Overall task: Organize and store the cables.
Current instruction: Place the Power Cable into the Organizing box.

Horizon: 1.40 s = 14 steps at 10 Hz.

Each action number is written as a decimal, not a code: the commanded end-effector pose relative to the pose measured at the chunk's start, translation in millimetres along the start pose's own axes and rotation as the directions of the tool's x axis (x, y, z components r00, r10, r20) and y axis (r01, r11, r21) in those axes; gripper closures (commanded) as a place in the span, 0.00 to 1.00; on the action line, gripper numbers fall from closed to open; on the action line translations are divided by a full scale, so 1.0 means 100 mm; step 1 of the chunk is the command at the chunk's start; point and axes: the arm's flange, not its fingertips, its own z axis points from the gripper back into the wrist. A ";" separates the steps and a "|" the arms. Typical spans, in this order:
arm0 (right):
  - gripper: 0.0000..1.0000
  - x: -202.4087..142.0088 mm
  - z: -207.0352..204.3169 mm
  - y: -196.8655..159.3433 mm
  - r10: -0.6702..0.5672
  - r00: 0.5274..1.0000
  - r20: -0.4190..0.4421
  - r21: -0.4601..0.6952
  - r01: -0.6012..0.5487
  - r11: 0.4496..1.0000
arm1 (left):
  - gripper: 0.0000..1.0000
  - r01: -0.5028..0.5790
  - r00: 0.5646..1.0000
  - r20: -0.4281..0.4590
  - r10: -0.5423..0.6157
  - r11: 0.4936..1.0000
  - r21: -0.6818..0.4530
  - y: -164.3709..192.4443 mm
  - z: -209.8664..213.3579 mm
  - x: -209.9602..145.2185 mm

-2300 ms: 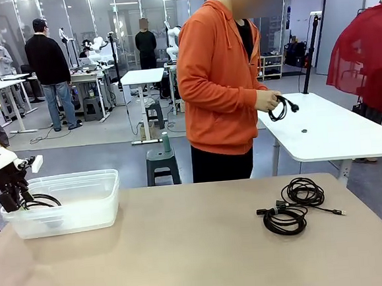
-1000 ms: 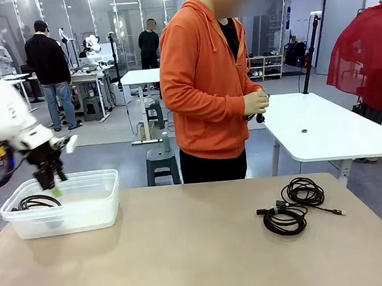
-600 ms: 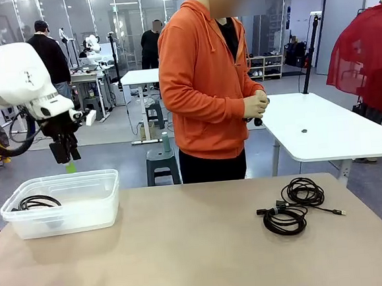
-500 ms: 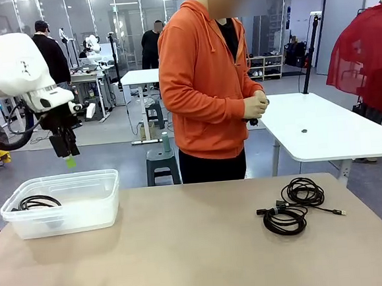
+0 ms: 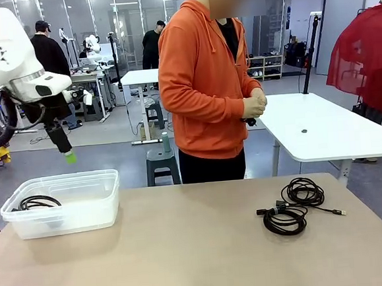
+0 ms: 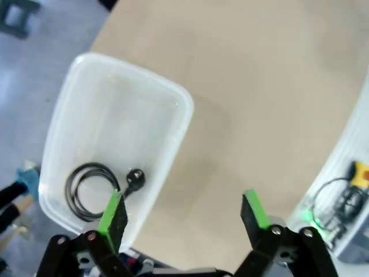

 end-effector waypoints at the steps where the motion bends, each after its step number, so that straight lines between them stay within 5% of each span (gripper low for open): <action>1: 0.00 -0.01 0.00 -0.01 0.003 1.000 0.004 0.005 -0.003 1.000 | 0.00 -0.005 1.000 -0.007 0.006 0.997 0.079 -0.39 -0.08 -0.19; 3: 0.00 -0.01 0.00 -0.01 0.003 1.000 0.004 0.005 -0.003 1.000 | 0.00 -0.056 0.998 -0.012 0.059 0.986 0.158 -0.65 0.20 -0.24; 5: 0.00 -0.01 0.00 -0.01 0.003 1.000 0.004 0.005 -0.003 1.000 | 0.00 -0.002 0.996 0.088 -0.021 0.969 0.246 -0.83 0.52 -0.43; 8: 0.00 -0.01 0.00 -0.01 0.003 1.000 0.004 0.005 -0.003 1.000 | 0.00 0.147 0.971 0.144 -0.191 0.953 0.266 -1.00 0.66 -0.65; 11: 0.00 -0.01 0.00 -0.01 0.003 1.000 0.004 0.005 -0.003 1.000 | 0.00 0.079 0.966 0.211 -0.149 0.949 0.305 -1.18 0.78 -0.87; 14: 0.00 -0.01 0.00 -0.01 0.003 1.000 0.004 0.005 -0.003 1.000 | 0.00 0.140 0.927 0.302 -0.224 0.951 0.275 -1.09 0.76 -0.96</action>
